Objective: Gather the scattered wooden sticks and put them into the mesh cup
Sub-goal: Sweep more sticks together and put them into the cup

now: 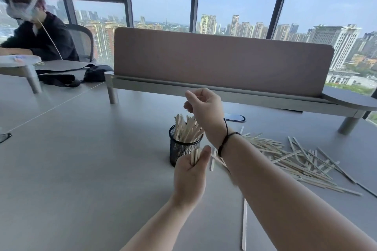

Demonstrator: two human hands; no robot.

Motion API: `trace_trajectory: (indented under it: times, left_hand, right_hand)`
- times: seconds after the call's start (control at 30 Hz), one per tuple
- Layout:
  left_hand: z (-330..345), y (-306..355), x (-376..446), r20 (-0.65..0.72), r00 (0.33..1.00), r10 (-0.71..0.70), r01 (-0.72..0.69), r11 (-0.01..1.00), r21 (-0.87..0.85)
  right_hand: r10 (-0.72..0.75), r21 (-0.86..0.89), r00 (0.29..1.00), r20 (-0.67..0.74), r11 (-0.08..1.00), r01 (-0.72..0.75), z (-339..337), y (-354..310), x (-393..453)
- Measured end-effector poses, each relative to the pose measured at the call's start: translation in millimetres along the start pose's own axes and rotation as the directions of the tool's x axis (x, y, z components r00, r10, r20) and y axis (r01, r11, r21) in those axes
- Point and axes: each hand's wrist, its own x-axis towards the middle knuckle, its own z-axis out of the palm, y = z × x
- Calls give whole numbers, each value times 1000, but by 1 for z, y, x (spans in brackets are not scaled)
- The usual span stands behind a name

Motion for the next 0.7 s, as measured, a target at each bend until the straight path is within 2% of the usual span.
trace_trajectory:
  times: [0.1,0.23,0.33,0.43,0.5,0.57,0.7]
  left_hand:
    - [1,-1,0,15,1000,-3,2,1000,20]
    - [-2,-3,2,27,1000,-2,2,1000,-10]
    - [-5,-6,4,40,999,2,-2,1000,1]
    - [-5,-8,4,62,997,-41,43,999,-30]
    - [-4,-6,4,65,997,-49,52,998,-41]
    - [-2,-2,4,57,997,-52,55,996,-70]
    - [5,15,5,11,1000,7,-6,996,-89]
  right_hand:
    - [-79,-117,997,-17,990,77,-19,4,-5]
    - [-137,-176,991,-4,975,135,-65,27,-27]
    - [-54,-330,998,41,942,65,-117,61,-53]
    - [48,-607,997,61,795,-1,-174,88,-83]
    - [91,-724,995,52,689,-25,-203,96,-105]
    - [109,-763,993,55,646,-28,-221,102,-121]
    - [98,-739,993,68,673,-16,-226,118,-125]
